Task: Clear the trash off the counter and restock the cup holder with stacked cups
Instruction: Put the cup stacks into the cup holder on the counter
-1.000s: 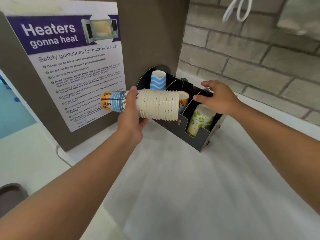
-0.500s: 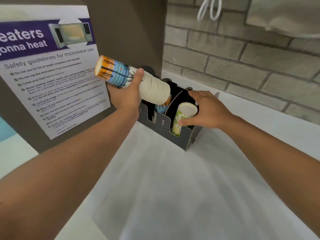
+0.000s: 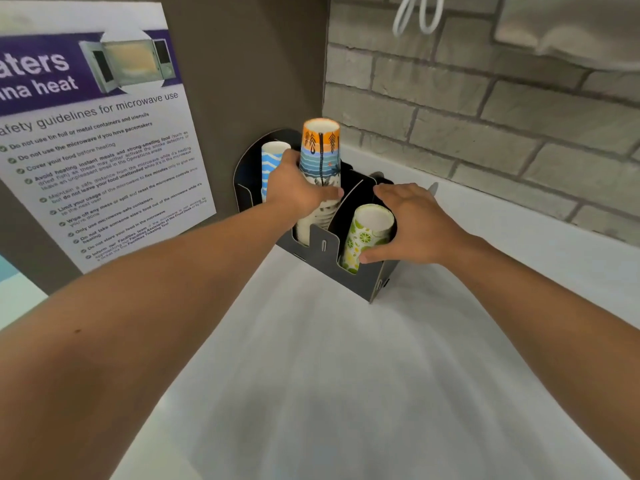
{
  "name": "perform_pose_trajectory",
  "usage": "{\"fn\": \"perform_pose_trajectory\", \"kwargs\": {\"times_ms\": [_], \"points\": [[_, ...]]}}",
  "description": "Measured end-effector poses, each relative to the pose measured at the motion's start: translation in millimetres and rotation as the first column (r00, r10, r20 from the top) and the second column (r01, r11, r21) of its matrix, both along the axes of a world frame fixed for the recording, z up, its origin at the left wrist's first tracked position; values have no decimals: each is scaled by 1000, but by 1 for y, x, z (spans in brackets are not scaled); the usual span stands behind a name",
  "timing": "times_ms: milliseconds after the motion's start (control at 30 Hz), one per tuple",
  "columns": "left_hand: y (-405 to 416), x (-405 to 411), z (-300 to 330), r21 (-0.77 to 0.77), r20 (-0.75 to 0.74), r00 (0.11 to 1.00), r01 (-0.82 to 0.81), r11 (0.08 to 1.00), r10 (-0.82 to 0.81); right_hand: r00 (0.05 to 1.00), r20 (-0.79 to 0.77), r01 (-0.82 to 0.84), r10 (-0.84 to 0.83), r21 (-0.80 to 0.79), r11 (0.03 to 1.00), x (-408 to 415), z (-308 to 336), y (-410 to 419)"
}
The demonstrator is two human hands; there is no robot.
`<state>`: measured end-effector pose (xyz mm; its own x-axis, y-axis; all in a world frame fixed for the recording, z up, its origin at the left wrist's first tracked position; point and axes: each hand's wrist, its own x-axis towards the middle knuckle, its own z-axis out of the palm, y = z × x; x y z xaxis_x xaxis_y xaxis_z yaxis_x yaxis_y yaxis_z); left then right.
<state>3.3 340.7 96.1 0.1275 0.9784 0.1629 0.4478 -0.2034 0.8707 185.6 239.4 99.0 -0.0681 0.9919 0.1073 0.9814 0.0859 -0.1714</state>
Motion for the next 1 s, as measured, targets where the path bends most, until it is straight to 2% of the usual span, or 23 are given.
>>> {"fn": "perform_pose_trajectory", "kwargs": {"times_ms": [433,567,667,833,1000], "points": [[-4,-2,-7,41,-84,996,33,999,-29,1000,-19,18,-18,10,1000,-1,-3,0],[-14,-15,1,-48,-8,998,64,997,-64,994,-104,45,-44,3,999,-8,5,-4],[-34,-40,11,-53,62,998,20,998,-16,977,-208,62,-42,91,994,-27,17,-12],[-88,-109,26,-73,121,992,-13,997,22,940,-319,-10,122,331,944,-101,33,-32],[-146,-208,40,-82,62,991,-116,990,121,824,-439,-223,357,327,918,-206,34,-53]]}}
